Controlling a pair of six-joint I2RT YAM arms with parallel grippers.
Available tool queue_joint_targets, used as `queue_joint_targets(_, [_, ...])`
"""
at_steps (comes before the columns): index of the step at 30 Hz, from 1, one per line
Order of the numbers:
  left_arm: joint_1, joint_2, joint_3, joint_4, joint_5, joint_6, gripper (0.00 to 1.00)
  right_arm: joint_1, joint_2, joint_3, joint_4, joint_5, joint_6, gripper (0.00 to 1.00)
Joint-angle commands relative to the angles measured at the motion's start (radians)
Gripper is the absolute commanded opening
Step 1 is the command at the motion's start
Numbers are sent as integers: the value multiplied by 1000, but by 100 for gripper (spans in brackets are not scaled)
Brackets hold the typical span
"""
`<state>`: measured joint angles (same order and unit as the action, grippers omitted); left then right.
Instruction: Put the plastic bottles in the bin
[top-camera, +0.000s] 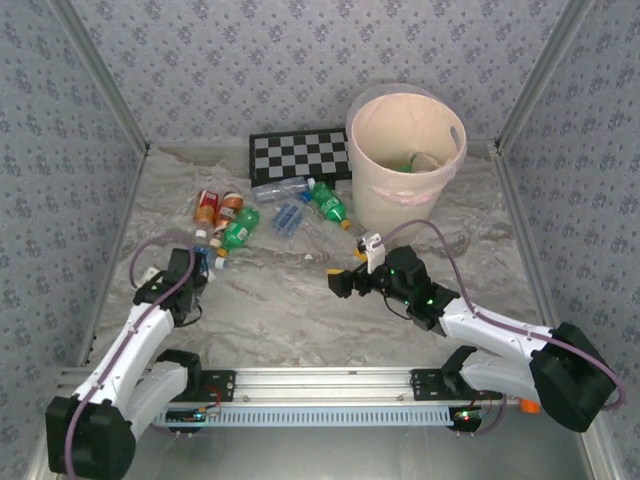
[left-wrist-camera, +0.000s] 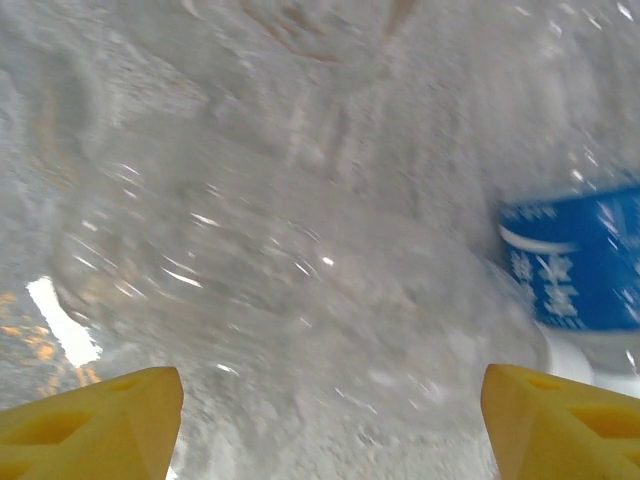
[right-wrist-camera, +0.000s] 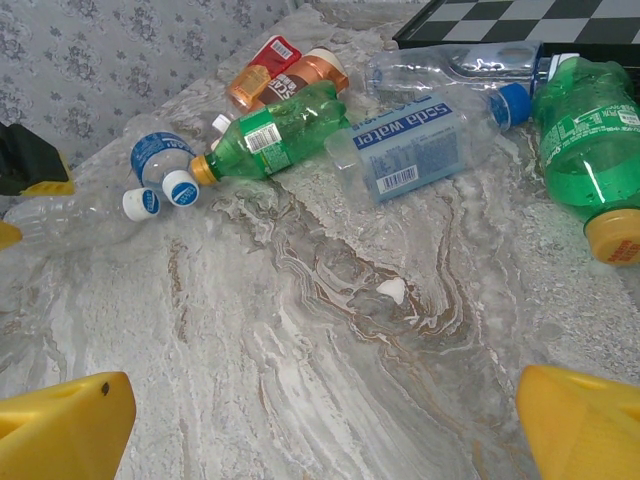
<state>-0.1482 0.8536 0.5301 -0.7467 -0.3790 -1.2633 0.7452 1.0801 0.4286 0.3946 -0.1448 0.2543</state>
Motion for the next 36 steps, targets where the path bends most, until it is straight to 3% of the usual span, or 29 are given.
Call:
queue_joint_targets(1, [74,-1,7,-34,48,64,79,6,-23,5,3,17,-9,100])
queue_joint_targets(12, [194,123,-53,133,139,111,90,5,-22,5,3,17,-10,100])
queue_joint_targets(27, [216,311,-45,291,173,163,91,6,-17,7,1,23,-15,100])
queue_joint_targets(31, [215,293,-58,293,159,182,73,6,-19,6,-2,25,-17,100])
queue_joint_targets(36, [217,221,-63,270,150,199,63,6,-17,6,1,22,-15,100])
